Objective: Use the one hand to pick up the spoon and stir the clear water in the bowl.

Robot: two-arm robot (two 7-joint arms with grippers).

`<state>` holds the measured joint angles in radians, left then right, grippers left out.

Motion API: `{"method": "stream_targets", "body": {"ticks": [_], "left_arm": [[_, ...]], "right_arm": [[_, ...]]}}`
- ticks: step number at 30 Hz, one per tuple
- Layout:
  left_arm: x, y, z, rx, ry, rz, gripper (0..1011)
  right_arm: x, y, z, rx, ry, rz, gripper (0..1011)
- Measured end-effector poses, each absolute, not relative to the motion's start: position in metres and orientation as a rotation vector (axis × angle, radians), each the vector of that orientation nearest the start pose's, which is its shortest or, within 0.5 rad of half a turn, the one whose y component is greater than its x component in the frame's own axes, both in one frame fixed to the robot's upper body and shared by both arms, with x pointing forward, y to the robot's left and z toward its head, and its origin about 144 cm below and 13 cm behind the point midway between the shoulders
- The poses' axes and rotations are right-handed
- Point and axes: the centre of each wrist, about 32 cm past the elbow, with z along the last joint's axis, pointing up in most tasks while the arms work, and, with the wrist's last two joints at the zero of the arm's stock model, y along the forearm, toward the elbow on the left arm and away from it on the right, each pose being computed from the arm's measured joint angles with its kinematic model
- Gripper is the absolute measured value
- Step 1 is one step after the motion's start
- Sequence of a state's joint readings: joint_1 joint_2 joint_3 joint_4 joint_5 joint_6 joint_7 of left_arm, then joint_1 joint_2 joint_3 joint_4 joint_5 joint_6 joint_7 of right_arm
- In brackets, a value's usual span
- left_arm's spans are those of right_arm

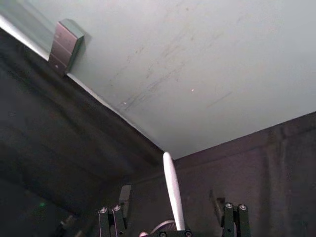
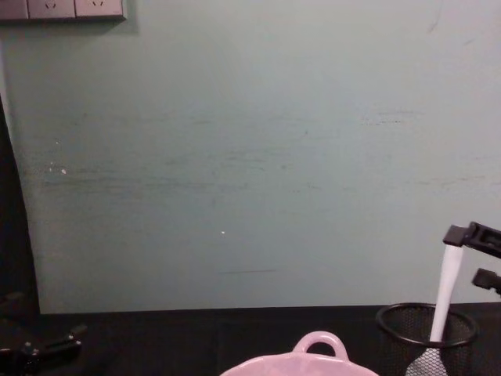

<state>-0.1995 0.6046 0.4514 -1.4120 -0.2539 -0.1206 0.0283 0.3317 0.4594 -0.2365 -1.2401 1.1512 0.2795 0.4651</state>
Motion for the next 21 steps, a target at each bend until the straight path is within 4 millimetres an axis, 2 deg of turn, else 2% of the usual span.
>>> {"method": "stream_targets", "body": {"ticks": [6,15,18,21], "left_arm": [[0.489,0.31,1.14,0.304,-0.285,1.248,1005],[0.489,0.31,1.14,0.304,-0.285,1.248,1005],[0.489,0.31,1.14,0.304,-0.285,1.248,1005],[0.489,0.31,1.14,0.304,-0.285,1.248,1005]], "right_arm": [[0.56,-0.336,1.161,0.398,0.7,-0.892,1002],[0.566,-0.336,1.153,0.414,0.662,-0.85,1002],[0.568,-0.338,1.151,0.404,0.651,-0.838,982],[0.567,-0.34,1.151,0.389,0.636,-0.837,919]]}}
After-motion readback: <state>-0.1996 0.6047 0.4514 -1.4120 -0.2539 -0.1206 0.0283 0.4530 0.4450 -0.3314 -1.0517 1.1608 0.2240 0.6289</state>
